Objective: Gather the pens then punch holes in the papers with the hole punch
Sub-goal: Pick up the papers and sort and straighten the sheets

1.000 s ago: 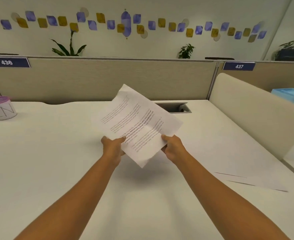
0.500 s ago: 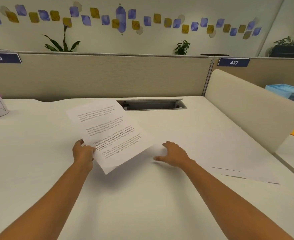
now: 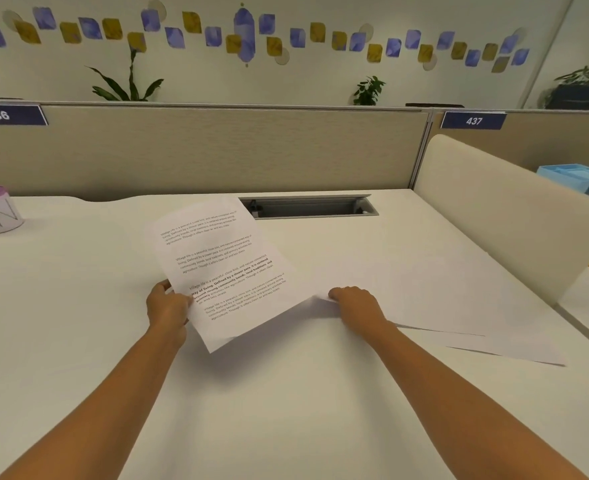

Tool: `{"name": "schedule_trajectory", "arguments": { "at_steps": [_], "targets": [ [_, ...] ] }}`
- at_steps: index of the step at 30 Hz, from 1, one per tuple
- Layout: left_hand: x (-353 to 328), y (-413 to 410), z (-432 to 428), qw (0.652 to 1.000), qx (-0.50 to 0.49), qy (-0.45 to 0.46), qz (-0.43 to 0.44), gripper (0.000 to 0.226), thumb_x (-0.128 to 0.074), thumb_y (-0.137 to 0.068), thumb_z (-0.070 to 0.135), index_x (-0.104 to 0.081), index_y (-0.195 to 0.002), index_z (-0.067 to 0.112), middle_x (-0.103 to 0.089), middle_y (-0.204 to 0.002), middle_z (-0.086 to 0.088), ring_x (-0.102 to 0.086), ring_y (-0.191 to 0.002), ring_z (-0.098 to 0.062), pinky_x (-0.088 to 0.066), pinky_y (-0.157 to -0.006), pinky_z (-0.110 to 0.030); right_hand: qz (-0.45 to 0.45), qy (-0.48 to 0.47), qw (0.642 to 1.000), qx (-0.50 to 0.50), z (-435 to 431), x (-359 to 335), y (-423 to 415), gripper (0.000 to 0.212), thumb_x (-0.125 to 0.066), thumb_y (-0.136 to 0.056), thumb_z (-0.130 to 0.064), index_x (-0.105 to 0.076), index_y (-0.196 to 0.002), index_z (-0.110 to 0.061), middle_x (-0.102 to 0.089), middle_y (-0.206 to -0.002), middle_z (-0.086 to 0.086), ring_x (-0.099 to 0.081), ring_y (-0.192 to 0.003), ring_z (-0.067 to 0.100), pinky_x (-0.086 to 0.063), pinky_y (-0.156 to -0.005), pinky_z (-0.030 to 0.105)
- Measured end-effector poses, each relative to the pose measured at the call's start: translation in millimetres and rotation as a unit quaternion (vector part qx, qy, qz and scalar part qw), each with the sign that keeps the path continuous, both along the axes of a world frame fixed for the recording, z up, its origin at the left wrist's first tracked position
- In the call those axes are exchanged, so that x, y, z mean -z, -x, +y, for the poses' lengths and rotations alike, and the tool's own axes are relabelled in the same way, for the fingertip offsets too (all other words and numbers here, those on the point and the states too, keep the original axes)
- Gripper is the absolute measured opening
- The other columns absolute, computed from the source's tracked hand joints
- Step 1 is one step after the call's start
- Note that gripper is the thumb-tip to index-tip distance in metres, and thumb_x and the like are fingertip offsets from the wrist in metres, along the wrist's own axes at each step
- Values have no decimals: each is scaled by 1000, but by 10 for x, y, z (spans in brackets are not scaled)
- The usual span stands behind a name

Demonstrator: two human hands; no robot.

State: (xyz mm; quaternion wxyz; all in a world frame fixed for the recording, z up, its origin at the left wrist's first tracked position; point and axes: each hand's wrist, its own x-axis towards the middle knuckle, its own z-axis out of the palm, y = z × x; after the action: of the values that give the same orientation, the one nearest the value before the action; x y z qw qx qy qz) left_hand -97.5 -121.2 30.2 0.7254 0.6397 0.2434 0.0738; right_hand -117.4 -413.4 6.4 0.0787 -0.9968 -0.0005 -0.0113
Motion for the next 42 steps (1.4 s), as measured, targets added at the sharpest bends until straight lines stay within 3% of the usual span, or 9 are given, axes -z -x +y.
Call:
{"name": "schedule_trajectory", "arguments": {
  "at_steps": [2, 8, 14, 17, 22, 27, 32, 39, 42],
  "targets": [
    [-24, 13, 19, 1000, 1, 2, -6, 50, -43, -85, -16, -45, -130, 7, -56, -129, -15, -54, -95, -28, -45, -63, -30, -29, -94, 995, 29, -56, -52, -3, 40, -39, -83, 2, -62, -111, -14, -66, -108, 11, -60, -93, 28, -41, -72, 27],
    [-71, 66, 40, 1000, 4, 3, -18, 42, -42, -85, -16, -53, -120, 5, -58, -125, -17, -55, -92, -28, -46, -62, -30, -154, -316, 932, 85, -257, -605, -119, 36, -45, -94, -4, -53, -129, -4, -56, -131, 17, -53, -121, 32, -41, -99, 32],
    [-68, 62, 12, 1000, 2, 0, -12, 41, -40, -87, -15, -54, -121, 5, -59, -123, -17, -55, -91, -26, -48, -68, -32, -204, -606, 764, 83, -418, -1115, -115, 31, -50, -93, -5, -55, -124, -4, -61, -120, 15, -58, -109, 33, -49, -94, 46],
    [-72, 51, 1, 1000, 1, -4, -11, 42, -41, -86, -14, -55, -120, 6, -59, -124, -18, -55, -91, -26, -46, -79, -35, -214, -627, 745, 79, -446, -1224, -95, 29, -50, -93, -3, -55, -121, -1, -61, -117, 18, -58, -106, 34, -49, -95, 47],
    [-81, 65, -2, 1000, -1, -3, -10, 38, -42, -86, -15, -58, -115, 2, -60, -119, -18, -55, -87, -26, -45, -58, -28, -228, -619, 749, 65, -407, -1422, -101, 30, -50, -93, -3, -54, -122, -2, -61, -120, 18, -60, -105, 32, -50, -93, 46],
    [-40, 72, 23, 1000, 21, 12, -10, 38, -41, -86, -16, -57, -117, 0, -60, -117, -15, -55, -93, -29, -46, -67, -34, -245, -641, 727, 27, -263, -1705, -121, 21, -49, -94, -9, -55, -114, -11, -63, -104, 4, -63, -98, 26, -54, -85, 43],
    [-7, 101, 45, 999, 38, 24, -11, 34, -43, -87, -13, -59, -112, 5, -59, -106, -8, -57, -91, -29, -47, -80, -39, -235, -733, 637, -31, -152, -1951, -144, 18, -47, -94, -4, -58, -94, -19, -64, -94, -2, -63, -85, 13, -57, -74, 28],
    [10, 152, 151, 998, 45, 32, -18, 26, -53, -87, -5, -61, -104, 14, -64, -84, -3, -60, -69, -20, -50, -59, -32, -176, -814, 553, -10, -284, -1939, -181, 21, -41, -95, -2, -57, -98, -15, -71, -84, -1, -69, -73, 12, -60, -61, 28],
    [9, 180, 166, 998, 42, 33, -23, 22, -53, -87, -4, -60, -100, 14, -63, -80, -1, -59, -68, -18, -51, -40, -18, -166, -819, 549, 18, -353, -1789, -200, 22, -39, -96, -1, -53, -107, -13, -67, -91, 1, -67, -74, 11, -60, -64, 28]
  ]
}}
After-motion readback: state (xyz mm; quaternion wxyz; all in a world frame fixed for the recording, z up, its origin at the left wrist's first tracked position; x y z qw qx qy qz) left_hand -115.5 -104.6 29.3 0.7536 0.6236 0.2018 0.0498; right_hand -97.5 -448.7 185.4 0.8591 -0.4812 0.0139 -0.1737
